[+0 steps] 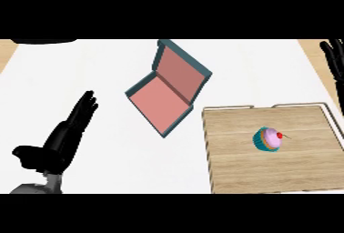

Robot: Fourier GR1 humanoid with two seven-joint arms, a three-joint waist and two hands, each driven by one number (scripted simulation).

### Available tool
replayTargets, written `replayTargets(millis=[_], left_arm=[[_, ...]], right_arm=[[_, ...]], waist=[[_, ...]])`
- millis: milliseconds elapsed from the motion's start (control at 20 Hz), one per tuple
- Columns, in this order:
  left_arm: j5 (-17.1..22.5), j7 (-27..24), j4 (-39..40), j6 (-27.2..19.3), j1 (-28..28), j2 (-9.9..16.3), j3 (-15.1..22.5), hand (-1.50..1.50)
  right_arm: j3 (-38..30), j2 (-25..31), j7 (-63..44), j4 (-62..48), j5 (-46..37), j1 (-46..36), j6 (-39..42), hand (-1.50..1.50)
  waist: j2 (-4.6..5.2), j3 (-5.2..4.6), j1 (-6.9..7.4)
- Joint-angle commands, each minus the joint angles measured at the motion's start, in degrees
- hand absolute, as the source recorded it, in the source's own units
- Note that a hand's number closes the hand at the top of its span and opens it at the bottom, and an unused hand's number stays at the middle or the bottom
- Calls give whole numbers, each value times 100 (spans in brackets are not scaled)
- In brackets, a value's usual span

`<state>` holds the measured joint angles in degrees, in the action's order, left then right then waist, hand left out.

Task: Pick the cupcake from the tray and place it in the cardboard box

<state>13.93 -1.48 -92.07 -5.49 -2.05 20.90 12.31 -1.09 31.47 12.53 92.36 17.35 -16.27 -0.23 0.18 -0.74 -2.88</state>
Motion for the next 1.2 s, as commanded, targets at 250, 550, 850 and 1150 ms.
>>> replayTargets(millis=[250, 550, 850, 1150], left_arm=[[-954, 345, 404, -789, -36, 591, -435, 0], [-1020, 659, 389, -945, 40, 283, -231, 0], [-1238, 315, 673, -989, 119, 14, -237, 0], [-1179, 383, 746, -873, 184, 108, -299, 0]], right_arm=[[-519, -897, 6, -446, 2512, -269, 1301, -150], [-811, -1130, 186, -1878, 1601, 313, 355, -150], [-685, -113, 1222, -2765, 674, 358, 1925, -150], [-222, 1411, 1079, -2532, -466, 335, 2553, -150]], waist=[[10, 116, 435], [16, 94, 339], [2, 79, 322], [-1, 68, 290]])
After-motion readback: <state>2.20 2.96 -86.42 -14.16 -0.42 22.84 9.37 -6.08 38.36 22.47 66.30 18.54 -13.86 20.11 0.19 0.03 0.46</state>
